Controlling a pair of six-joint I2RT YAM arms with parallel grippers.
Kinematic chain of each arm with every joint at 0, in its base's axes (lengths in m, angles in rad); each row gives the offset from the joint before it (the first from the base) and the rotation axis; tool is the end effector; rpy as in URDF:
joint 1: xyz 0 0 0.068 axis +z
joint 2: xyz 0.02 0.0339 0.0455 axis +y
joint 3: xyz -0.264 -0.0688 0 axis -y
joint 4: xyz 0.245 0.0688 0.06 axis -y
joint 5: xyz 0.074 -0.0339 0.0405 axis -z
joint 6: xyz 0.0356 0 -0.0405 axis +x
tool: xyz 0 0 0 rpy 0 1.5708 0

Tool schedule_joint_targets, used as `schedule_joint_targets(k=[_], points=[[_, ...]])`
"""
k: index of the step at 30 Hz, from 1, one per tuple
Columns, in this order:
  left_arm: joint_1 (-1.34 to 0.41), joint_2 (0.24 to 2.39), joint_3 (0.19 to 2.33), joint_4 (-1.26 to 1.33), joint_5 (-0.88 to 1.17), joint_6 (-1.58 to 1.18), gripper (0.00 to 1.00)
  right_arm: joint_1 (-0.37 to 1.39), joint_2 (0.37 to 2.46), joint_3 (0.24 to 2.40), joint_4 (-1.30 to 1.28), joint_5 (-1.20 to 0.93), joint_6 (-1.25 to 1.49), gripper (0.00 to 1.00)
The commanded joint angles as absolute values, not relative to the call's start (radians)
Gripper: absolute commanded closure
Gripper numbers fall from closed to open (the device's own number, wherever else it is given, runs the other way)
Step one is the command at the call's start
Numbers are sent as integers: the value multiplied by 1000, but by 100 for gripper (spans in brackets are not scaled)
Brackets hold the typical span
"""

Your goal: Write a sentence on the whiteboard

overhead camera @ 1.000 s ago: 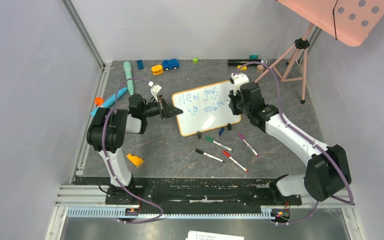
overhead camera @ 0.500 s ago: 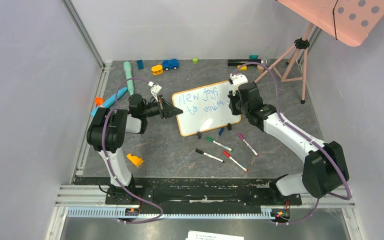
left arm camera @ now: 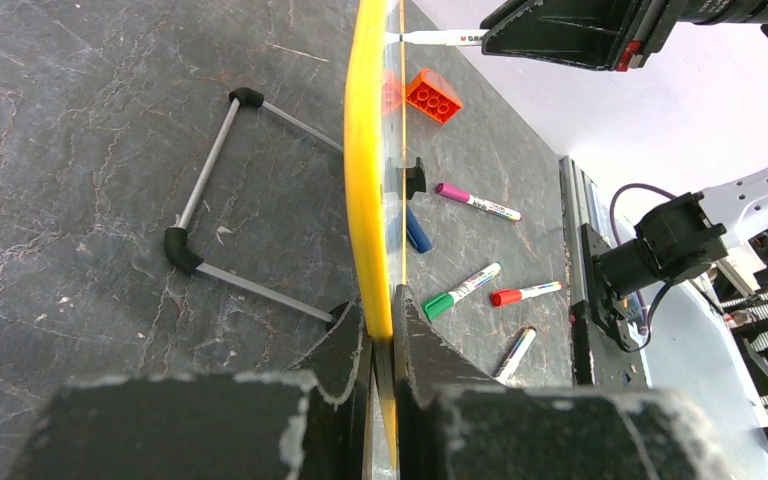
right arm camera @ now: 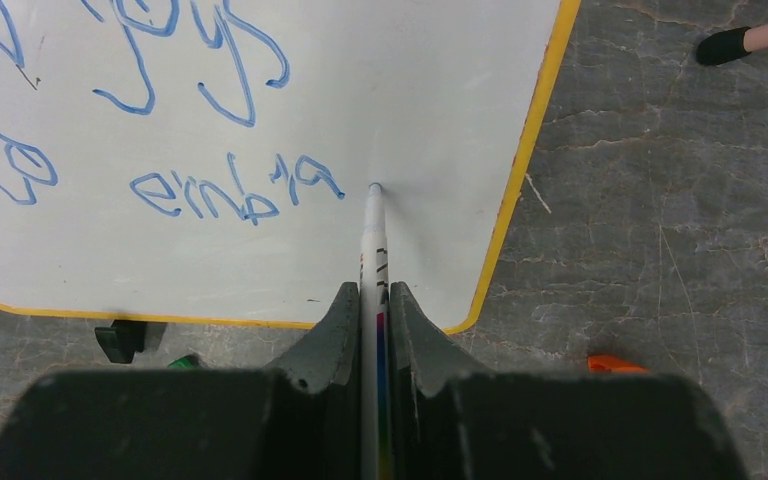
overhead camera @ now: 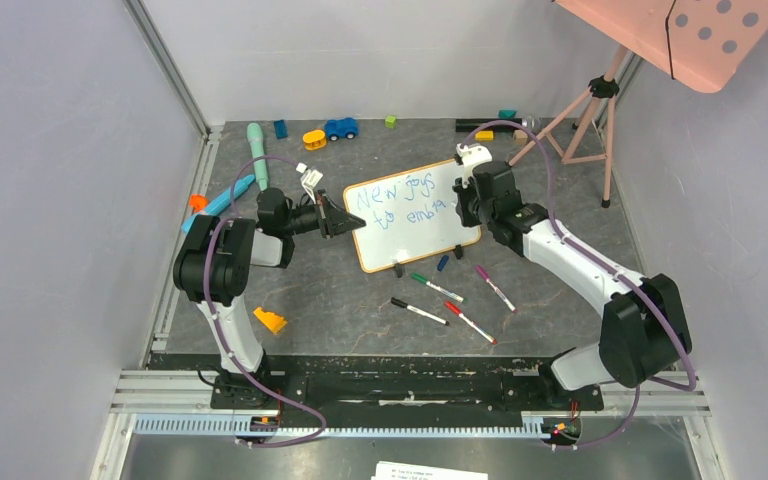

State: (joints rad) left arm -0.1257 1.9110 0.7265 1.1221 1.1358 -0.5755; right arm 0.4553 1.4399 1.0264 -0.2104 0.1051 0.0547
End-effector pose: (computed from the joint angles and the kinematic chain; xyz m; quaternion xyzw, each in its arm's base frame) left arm 0.3380 -0.0753 0.1525 0.2220 0.6811 -0.5664 0.4075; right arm 0.2916 0.1386 0.2678 -0.1534 0.8758 0.0696 0.4524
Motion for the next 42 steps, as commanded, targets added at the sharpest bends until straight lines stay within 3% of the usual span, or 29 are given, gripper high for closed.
schedule_joint_targets(k=[1, 20, 29, 42], points=[[-129, 1922, 713, 1132, 1134, -445, 98, 452, 1460, 1059, -138, 80, 54, 100], [-130, 1921, 713, 1129, 1132, -443, 98, 453, 1401, 936, -153, 40, 68, 100], [-129, 1922, 712, 1131, 1134, -443, 98, 453, 1406, 990, -202, 148, 49, 100], [-129, 1921, 713, 1132, 1135, -444, 98, 453, 1351, 1021, -208, 120, 53, 100]])
